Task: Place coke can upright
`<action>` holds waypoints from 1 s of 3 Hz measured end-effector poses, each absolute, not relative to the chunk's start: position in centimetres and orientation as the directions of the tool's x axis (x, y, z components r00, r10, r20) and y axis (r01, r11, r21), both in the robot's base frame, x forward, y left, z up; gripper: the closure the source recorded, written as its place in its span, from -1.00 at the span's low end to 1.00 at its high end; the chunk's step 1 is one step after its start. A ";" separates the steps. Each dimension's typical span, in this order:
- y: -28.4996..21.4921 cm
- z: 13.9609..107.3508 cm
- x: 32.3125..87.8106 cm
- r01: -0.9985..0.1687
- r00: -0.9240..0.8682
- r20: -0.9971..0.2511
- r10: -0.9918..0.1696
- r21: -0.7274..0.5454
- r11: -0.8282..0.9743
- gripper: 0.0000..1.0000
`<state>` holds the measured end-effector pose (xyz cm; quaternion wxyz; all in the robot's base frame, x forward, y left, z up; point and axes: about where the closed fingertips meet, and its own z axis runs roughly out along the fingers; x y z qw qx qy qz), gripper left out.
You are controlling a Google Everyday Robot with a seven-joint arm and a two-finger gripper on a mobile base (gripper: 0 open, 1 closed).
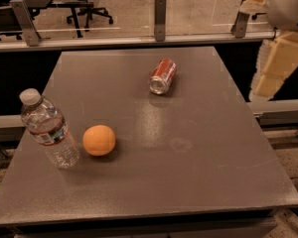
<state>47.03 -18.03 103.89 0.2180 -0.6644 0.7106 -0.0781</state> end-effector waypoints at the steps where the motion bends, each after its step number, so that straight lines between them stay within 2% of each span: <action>1: -16.7 99.7 54.1 -0.938 0.149 -0.180 -0.972 -0.336 -0.082 -1.00; 3: -14.6 93.9 61.1 -0.892 0.402 -0.152 -0.903 -0.286 -0.349 -1.00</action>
Offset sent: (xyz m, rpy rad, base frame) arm 0.1407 0.0225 -0.1029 -0.0954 0.1619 0.4761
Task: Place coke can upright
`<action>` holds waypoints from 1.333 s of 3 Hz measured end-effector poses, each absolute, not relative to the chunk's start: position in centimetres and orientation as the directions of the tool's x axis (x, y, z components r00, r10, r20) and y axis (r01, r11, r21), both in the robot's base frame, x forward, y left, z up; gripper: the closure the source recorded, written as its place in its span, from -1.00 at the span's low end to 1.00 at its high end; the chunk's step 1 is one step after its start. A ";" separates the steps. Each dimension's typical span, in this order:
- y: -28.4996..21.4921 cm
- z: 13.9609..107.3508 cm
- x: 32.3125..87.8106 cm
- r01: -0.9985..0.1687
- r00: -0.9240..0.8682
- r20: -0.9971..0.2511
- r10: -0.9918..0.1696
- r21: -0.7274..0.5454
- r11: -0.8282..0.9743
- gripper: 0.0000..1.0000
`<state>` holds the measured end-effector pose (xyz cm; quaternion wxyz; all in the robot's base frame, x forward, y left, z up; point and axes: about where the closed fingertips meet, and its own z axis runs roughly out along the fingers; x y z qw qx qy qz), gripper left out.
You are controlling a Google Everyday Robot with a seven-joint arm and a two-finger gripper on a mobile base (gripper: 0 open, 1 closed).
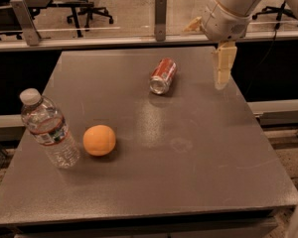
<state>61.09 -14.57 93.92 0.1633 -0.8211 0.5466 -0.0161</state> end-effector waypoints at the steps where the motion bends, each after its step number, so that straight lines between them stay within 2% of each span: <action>1: -13.2 91.0 64.2 -0.833 0.528 -0.133 -0.839 -0.271 -0.482 -1.00; 4: -9.6 86.0 69.2 -0.583 0.806 -0.013 -0.592 -0.190 -0.790 -1.00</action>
Offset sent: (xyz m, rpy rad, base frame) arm 0.0644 0.0309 -0.0684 -0.1269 0.0678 0.5007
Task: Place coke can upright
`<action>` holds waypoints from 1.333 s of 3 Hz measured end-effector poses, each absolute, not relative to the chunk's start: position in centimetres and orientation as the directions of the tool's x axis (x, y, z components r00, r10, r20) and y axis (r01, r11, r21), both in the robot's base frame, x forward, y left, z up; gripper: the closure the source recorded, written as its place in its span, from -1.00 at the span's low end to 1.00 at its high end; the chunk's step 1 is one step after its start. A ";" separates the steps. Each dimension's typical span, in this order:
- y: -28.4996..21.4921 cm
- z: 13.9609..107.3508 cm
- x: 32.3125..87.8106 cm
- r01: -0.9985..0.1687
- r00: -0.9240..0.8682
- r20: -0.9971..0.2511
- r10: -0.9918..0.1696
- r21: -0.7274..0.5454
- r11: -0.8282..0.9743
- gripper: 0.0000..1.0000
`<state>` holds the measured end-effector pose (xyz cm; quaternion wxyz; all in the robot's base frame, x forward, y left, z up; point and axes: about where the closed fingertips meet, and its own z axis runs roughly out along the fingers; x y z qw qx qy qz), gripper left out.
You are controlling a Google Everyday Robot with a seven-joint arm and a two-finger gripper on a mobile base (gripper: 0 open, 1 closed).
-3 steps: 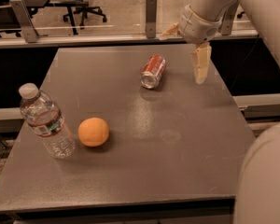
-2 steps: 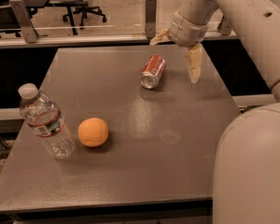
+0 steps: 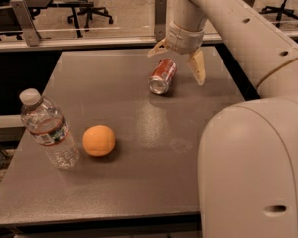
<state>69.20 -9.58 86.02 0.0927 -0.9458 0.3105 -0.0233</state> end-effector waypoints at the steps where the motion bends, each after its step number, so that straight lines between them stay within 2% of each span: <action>1: -9.2 85.5 69.8 -0.542 0.835 0.015 -0.551 -0.160 -0.825 -1.00; 2: -8.7 85.2 70.1 -0.514 0.853 0.028 -0.522 -0.131 -0.848 -0.65; 3: -8.1 85.1 70.7 -0.498 0.862 0.032 -0.505 -0.128 -0.858 -0.03; 4: -7.9 85.4 70.7 -0.485 0.869 0.034 -0.493 -0.140 -0.863 0.43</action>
Offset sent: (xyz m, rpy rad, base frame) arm -0.0146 -0.0011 -0.0033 -0.1553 0.1120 0.1329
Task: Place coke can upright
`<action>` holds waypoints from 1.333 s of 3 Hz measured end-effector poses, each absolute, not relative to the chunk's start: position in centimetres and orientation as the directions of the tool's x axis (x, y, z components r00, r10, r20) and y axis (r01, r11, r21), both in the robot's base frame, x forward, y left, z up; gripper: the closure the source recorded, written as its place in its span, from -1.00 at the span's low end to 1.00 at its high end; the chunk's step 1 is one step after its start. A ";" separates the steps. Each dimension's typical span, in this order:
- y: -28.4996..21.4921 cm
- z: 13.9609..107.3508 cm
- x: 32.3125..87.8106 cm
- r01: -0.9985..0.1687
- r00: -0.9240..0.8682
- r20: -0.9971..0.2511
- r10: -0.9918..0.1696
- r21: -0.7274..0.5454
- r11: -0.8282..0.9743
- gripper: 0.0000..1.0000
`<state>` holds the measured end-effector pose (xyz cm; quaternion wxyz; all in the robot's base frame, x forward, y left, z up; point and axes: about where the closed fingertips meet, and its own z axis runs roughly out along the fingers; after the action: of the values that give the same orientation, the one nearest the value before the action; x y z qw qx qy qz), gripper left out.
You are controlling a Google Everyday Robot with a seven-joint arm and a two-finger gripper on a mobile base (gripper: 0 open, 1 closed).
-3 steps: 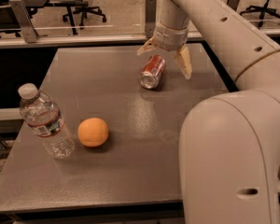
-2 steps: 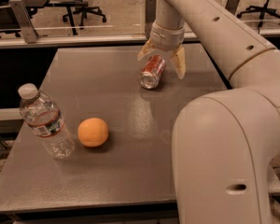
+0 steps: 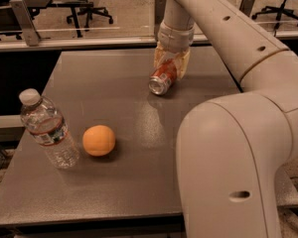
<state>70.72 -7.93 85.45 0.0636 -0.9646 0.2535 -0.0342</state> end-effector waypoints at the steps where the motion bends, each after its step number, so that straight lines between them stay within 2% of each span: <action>1: -7.8 88.1 70.5 -0.451 0.879 0.074 -0.472 -0.198 -0.870 0.90; 2: -7.9 92.0 69.5 -0.342 0.900 0.182 -0.396 -0.266 -0.901 1.00; 4: -8.1 94.9 67.4 -0.134 0.905 0.343 -0.252 -0.333 -0.933 1.00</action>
Offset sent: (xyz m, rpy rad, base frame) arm -0.0382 -0.0034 0.0972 0.0495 -0.2667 0.1868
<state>67.44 -8.13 94.90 0.1527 -0.9639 0.1002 -0.1935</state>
